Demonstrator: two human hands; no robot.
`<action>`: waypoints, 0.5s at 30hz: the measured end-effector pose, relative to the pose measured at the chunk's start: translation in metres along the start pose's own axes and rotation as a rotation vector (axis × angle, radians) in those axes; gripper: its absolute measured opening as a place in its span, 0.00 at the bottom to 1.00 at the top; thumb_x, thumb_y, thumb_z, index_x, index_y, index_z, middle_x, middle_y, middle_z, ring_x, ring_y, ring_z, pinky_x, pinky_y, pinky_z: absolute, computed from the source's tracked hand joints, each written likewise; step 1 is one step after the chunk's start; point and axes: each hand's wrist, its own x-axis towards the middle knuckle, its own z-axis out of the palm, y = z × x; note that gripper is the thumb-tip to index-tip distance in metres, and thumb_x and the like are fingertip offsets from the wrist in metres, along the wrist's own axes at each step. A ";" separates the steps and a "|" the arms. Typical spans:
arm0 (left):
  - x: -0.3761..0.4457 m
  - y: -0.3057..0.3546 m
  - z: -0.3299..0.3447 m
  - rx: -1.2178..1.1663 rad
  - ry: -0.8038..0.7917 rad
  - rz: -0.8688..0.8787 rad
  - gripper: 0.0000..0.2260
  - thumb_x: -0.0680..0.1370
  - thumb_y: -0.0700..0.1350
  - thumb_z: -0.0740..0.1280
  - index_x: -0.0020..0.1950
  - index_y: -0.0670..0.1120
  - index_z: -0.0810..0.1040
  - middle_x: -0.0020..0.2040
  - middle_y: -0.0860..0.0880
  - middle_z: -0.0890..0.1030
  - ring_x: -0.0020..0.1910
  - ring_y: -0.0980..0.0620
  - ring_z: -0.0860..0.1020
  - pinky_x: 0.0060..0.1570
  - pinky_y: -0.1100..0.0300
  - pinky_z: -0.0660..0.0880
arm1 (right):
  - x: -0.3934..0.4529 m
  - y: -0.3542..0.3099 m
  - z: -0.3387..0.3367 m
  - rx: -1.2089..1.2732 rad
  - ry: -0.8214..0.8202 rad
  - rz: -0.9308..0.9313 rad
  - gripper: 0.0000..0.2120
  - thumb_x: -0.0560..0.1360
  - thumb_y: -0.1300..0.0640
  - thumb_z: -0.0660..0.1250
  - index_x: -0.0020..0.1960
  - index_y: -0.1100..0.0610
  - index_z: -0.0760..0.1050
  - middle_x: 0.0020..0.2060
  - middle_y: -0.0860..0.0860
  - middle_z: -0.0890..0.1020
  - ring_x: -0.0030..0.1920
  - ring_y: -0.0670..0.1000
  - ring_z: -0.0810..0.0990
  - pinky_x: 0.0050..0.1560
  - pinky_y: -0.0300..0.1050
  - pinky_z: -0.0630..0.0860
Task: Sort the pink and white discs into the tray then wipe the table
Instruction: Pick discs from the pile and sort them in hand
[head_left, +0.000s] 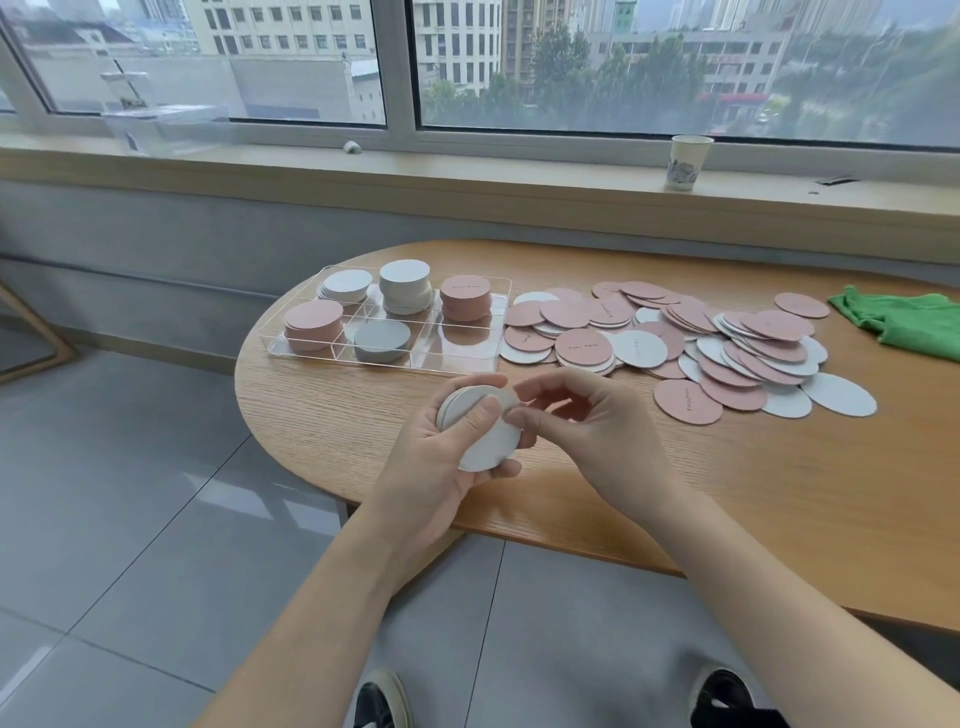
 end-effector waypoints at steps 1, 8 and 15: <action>0.001 0.000 0.002 -0.013 -0.006 -0.007 0.12 0.79 0.41 0.68 0.63 0.45 0.79 0.52 0.40 0.84 0.50 0.37 0.83 0.36 0.56 0.79 | 0.000 0.001 -0.006 -0.018 0.015 0.008 0.08 0.71 0.56 0.79 0.49 0.54 0.84 0.41 0.45 0.86 0.41 0.48 0.83 0.44 0.40 0.77; 0.014 -0.011 0.030 -0.034 -0.026 -0.037 0.14 0.80 0.38 0.69 0.65 0.46 0.79 0.57 0.39 0.84 0.48 0.44 0.81 0.37 0.56 0.75 | 0.012 0.021 -0.079 -0.318 0.182 0.049 0.03 0.75 0.55 0.76 0.48 0.53 0.85 0.39 0.43 0.85 0.41 0.42 0.82 0.42 0.34 0.75; 0.023 -0.029 0.055 -0.035 -0.025 -0.116 0.12 0.81 0.37 0.68 0.64 0.44 0.80 0.58 0.37 0.84 0.48 0.42 0.83 0.37 0.56 0.79 | 0.056 0.059 -0.133 -0.713 0.190 0.179 0.15 0.76 0.48 0.73 0.59 0.55 0.82 0.50 0.49 0.85 0.51 0.48 0.80 0.53 0.40 0.71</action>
